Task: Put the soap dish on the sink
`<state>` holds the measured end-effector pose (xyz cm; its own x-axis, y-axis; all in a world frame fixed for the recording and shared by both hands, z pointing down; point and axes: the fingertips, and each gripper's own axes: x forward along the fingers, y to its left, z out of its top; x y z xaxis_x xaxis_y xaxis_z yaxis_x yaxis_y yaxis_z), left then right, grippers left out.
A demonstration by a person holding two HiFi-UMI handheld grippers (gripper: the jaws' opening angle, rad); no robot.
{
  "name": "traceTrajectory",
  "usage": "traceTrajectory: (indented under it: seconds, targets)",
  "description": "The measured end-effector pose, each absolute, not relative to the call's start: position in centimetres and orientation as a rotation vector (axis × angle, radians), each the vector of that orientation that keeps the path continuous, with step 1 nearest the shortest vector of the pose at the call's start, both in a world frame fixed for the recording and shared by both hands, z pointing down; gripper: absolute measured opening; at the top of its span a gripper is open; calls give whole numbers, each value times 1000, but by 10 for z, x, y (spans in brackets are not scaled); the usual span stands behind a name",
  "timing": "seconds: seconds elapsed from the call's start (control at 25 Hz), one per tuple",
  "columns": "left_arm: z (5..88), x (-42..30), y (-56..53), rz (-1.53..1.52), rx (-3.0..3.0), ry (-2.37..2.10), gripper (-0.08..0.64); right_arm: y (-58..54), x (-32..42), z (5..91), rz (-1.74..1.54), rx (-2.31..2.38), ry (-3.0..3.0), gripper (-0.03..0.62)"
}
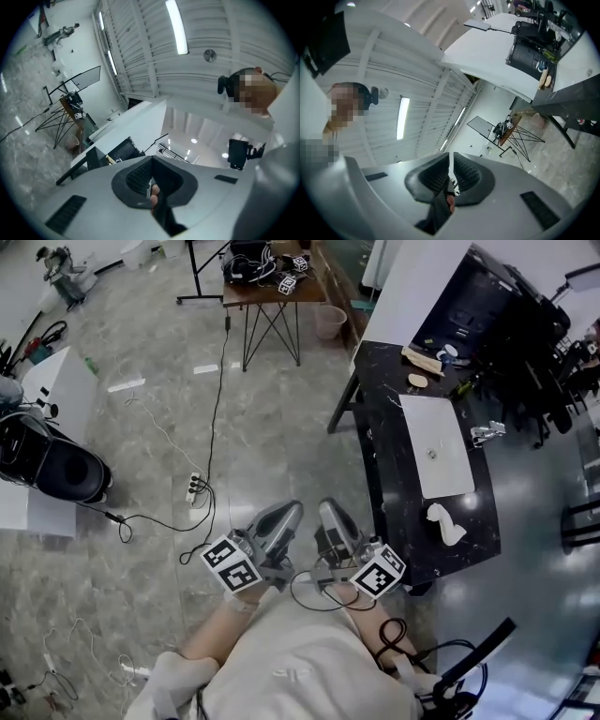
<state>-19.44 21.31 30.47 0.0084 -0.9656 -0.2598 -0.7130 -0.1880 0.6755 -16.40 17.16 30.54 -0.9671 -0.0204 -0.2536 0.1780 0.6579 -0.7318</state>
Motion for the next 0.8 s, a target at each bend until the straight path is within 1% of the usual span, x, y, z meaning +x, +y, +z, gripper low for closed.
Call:
traceTrajectory:
  seconds: [0.12, 0.28, 0.52, 0.8]
  targets:
    - [312, -181, 205, -990, 1911, -1680, 6, 172, -153, 309, -1218, 137, 2634, 44]
    - [302, -162, 196, -1008, 1971, -1598, 6, 165, -136, 313, -1229, 121, 2622, 44]
    - [302, -150, 182, -991, 1987, -1572, 6, 143, -119, 317, -1280, 99, 2546, 44]
    - [305, -133, 169, -981, 2017, -1521, 6, 131, -105, 323, -1266, 57, 2545, 43]
